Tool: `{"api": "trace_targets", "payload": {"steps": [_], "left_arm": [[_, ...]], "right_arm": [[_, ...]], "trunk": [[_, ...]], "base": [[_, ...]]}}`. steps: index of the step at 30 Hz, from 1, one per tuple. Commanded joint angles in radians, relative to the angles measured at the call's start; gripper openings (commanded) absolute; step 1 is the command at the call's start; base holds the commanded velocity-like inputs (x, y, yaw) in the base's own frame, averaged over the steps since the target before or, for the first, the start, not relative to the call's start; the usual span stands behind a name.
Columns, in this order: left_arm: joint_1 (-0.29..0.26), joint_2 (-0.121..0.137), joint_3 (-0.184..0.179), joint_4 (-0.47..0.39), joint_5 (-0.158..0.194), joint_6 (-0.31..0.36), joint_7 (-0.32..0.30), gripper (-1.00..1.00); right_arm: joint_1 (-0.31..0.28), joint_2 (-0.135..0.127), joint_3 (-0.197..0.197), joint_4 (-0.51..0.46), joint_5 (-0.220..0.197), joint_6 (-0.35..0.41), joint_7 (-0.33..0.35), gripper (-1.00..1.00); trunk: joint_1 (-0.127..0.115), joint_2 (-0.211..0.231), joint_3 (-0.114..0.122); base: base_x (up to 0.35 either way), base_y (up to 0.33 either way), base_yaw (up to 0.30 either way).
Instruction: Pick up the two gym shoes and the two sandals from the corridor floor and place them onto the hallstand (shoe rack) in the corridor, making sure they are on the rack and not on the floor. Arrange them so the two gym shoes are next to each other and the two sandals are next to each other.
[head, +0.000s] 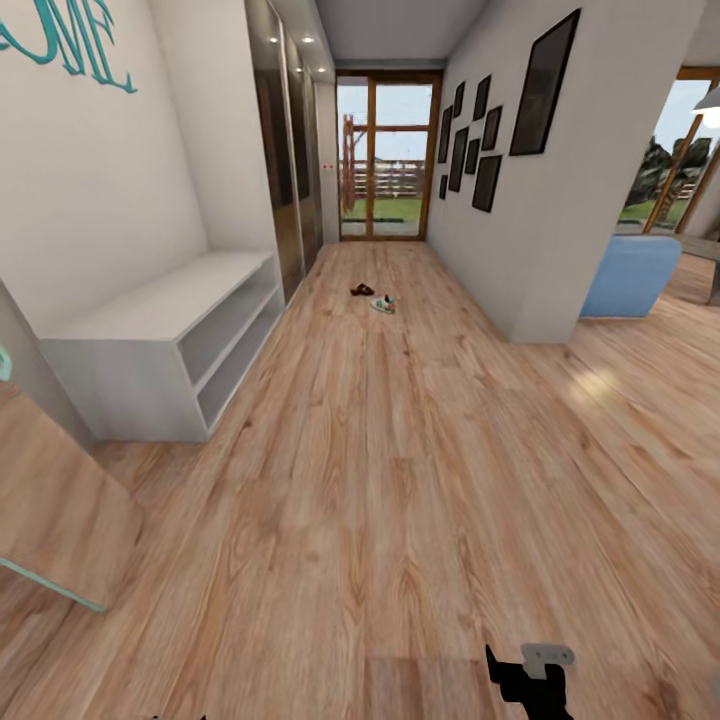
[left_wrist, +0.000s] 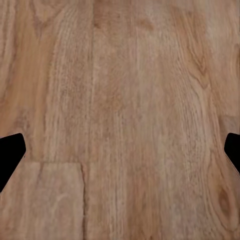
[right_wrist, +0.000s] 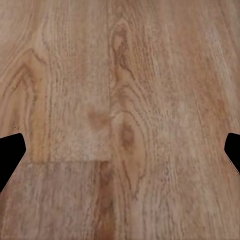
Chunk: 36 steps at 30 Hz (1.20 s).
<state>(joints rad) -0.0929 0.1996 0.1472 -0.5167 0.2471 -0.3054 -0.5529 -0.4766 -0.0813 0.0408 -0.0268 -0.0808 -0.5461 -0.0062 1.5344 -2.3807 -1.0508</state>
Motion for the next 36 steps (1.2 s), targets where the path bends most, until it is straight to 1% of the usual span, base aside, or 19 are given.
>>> {"api": "trace_targets", "payload": {"steps": [1,8,26,36], "left_arm": [[-0.001,0.000,0.002,0.001,0.007,0.002,-0.009,1.00],[-0.001,0.000,0.002,0.001,0.009,0.002,-0.009,1.00],[-0.001,0.000,0.002,0.001,0.009,0.002,-0.009,1.00],[-0.001,0.000,0.002,0.001,0.009,0.002,-0.009,1.00]], "right_arm": [[-0.001,0.000,0.005,0.001,-0.008,-0.003,0.000,1.00],[-0.001,0.000,0.004,0.001,-0.008,-0.003,0.000,1.00],[-0.001,0.000,0.004,0.001,-0.008,-0.003,0.000,1.00],[-0.001,0.000,0.005,0.001,-0.008,-0.003,0.000,1.00]], "trunk": [[0.000,0.000,-0.001],[0.000,0.000,0.000],[0.000,0.000,0.016],[0.000,0.000,0.018]], "base": [[0.339,0.000,-0.001],[0.339,0.000,-0.029],[0.339,0.000,-0.199],[0.339,0.000,-0.060]]}}
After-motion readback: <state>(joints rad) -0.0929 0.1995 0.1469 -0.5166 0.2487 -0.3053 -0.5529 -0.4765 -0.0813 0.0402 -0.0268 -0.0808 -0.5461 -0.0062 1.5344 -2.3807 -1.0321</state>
